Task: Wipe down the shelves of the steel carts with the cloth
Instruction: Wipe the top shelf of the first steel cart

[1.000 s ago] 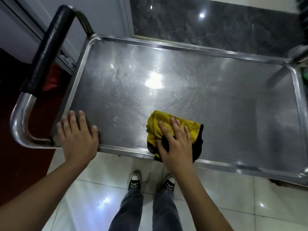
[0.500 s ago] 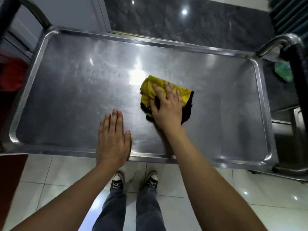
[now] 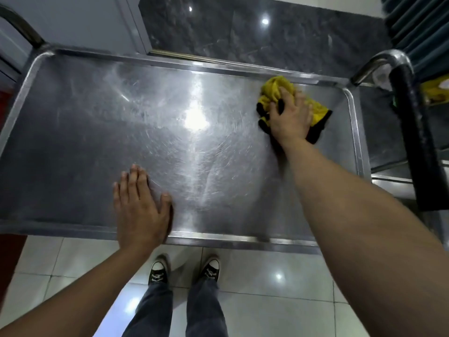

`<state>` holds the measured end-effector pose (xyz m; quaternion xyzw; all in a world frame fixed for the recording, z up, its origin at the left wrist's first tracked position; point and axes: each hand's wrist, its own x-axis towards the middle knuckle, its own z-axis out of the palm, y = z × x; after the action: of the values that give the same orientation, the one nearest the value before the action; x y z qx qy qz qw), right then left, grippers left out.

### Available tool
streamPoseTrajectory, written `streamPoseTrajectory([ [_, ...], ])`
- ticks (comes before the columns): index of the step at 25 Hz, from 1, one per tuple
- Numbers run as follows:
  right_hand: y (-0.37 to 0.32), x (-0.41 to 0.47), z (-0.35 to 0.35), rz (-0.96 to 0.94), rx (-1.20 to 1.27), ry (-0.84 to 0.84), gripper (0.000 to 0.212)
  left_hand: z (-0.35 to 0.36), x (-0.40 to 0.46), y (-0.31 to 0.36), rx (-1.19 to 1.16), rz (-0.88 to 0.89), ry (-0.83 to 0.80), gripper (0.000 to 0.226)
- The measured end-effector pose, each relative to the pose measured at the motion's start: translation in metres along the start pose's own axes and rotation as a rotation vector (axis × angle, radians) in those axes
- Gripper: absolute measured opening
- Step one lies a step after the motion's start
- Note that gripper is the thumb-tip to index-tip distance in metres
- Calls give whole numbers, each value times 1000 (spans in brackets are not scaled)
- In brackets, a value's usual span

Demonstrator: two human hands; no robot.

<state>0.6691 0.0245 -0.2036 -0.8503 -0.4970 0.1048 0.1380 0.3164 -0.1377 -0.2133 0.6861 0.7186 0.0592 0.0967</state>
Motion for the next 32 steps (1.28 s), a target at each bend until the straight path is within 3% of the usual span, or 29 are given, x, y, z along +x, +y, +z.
streamPoseTrajectory([
  [3,64,18,-27,121,-2,57,59,3,1,4,-2,0,26,75],
  [6,85,6,-33,122,-14,90,64,4,2,4,-2,-9,38,74],
  [14,43,-158,0,-26,60,267,49,4,4,5,2,2,47,71],
  [18,29,-234,11,-80,13,229,48,5,1,3,-13,13,26,71],
  [24,19,-277,8,-40,-6,185,46,4,0,-5,-72,48,5,69],
  [29,19,-310,3,-57,11,196,45,-3,-14,-14,-300,323,86,45],
  [32,23,-329,0,-109,19,207,45,3,-47,-33,-275,496,140,40],
])
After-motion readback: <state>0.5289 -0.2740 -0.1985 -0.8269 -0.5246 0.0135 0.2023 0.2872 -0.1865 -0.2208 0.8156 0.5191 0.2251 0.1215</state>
